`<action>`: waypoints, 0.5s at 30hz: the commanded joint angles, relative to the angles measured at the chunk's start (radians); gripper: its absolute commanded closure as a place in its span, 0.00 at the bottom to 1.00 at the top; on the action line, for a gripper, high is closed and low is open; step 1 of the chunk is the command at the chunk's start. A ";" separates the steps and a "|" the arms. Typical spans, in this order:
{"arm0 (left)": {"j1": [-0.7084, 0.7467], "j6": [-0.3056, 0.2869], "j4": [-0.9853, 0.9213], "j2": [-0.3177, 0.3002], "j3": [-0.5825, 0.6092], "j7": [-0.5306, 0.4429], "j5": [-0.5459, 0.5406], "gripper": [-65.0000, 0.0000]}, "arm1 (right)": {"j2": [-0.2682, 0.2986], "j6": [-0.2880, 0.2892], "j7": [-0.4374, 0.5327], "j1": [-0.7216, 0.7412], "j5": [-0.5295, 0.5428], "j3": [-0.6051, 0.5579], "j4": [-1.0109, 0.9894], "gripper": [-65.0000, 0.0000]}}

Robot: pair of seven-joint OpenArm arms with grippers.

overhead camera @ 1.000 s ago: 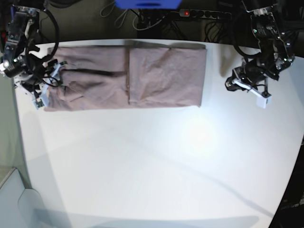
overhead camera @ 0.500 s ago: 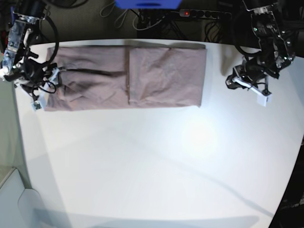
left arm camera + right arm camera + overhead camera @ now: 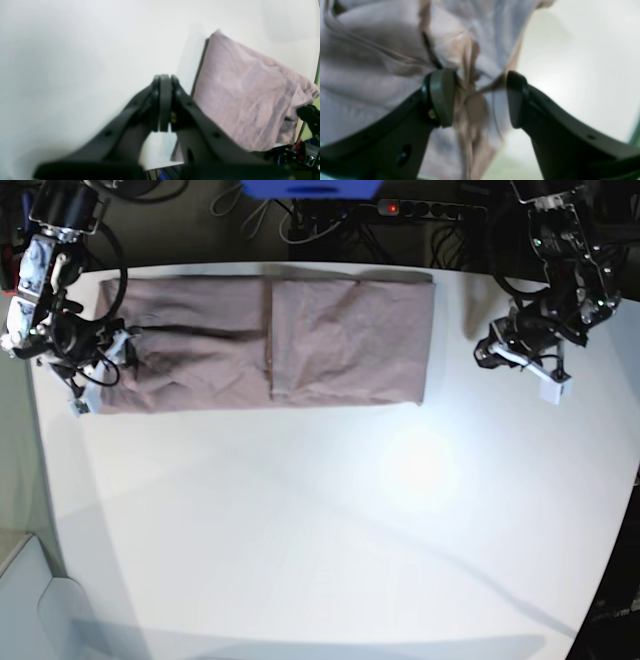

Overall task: Layout the t-shirt on the table in an organized manner, then fold the t-shirt properly
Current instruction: 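Adjust the strip end with the right gripper, pressing it flat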

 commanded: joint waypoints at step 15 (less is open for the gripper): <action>-0.006 -0.003 0.013 -0.010 -0.008 -0.007 -0.021 0.99 | 0.013 -0.001 0.001 0.014 -0.006 0.000 -0.071 0.82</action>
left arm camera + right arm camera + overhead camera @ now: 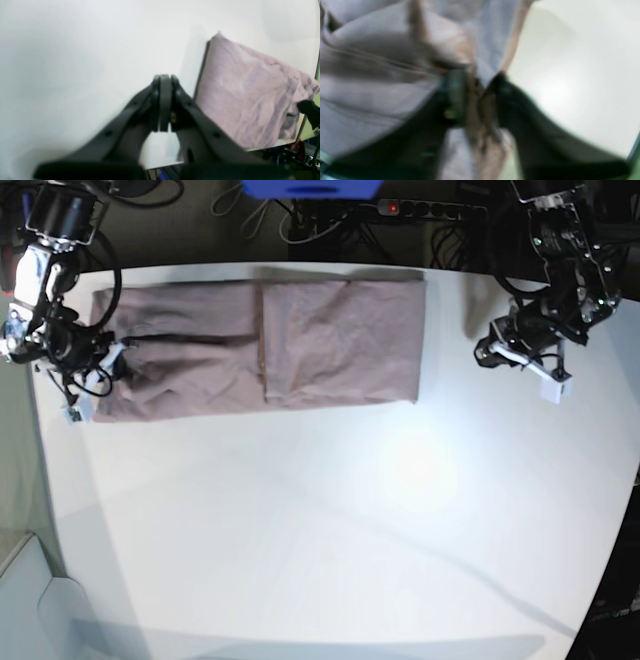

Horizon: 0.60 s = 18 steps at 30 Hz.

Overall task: Layout the t-shirt on the table in an organized manner, then fold the t-shirt properly
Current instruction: 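Adjust the strip end with the right gripper, pressing it flat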

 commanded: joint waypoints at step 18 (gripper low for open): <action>-0.009 -0.003 0.012 -0.008 0.000 -0.006 -0.011 0.99 | -0.062 0.001 -0.157 -0.058 -0.009 -0.005 0.436 1.00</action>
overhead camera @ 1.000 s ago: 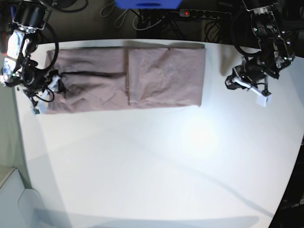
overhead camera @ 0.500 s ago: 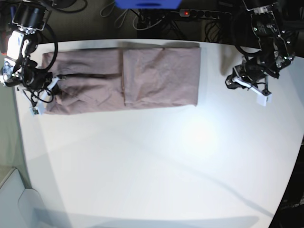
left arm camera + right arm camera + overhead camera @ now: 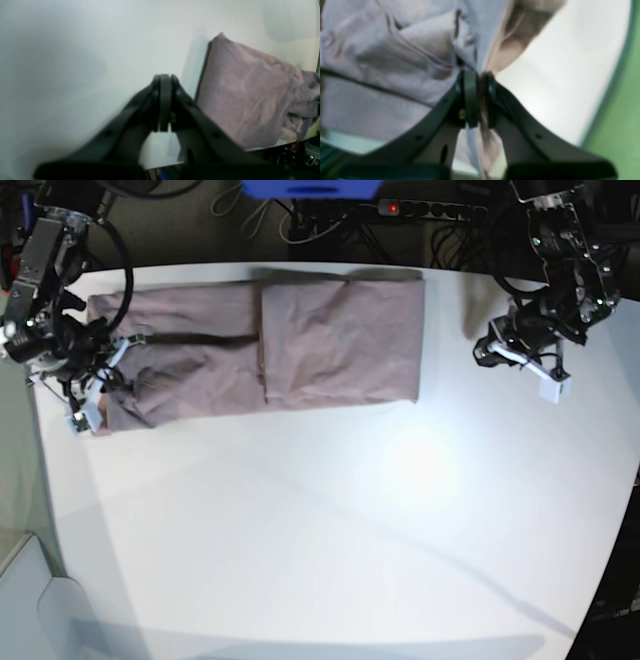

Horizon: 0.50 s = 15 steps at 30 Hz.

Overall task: Layout the t-shirt on the table in an organized manner, then fold the t-shirt properly
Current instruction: 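Adjust the strip end with the right gripper, pressing it flat, then grasp the strip end with the right gripper and lift it over the shirt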

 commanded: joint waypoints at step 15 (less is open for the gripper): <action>-0.010 -0.003 0.013 -0.010 -0.008 -0.006 -0.015 0.99 | -0.131 0.005 -0.121 -0.029 0.015 -0.237 0.165 1.00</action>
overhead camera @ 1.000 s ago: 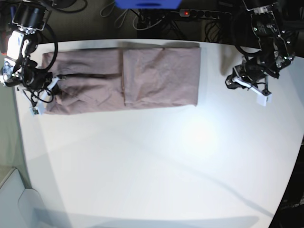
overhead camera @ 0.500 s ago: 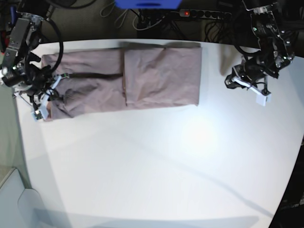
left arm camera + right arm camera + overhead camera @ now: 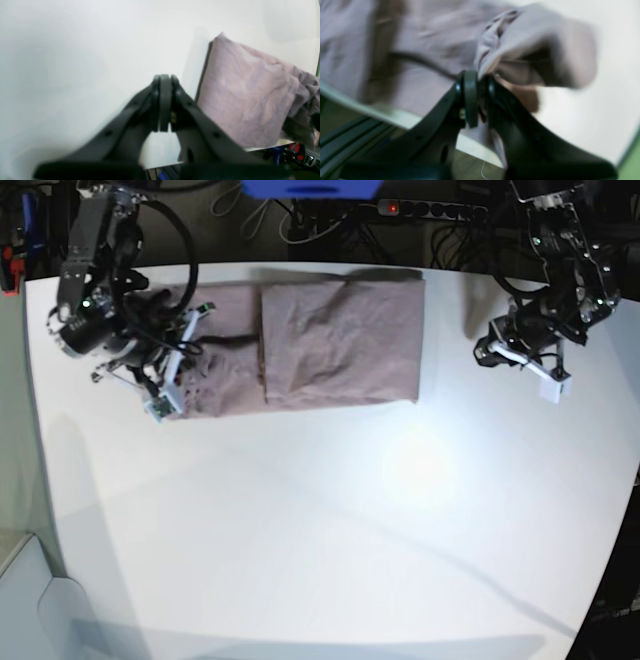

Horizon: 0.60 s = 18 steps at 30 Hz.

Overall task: Layout the t-shirt on the table in an organized manner, then fold the t-shirt properly
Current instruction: 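Grasp the strip end with the right gripper and lift it over the shirt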

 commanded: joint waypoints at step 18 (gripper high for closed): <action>-0.008 -0.003 0.013 -0.010 -0.004 -0.007 -0.015 1.00 | -0.124 0.004 0.019 0.129 0.010 -0.446 0.010 1.00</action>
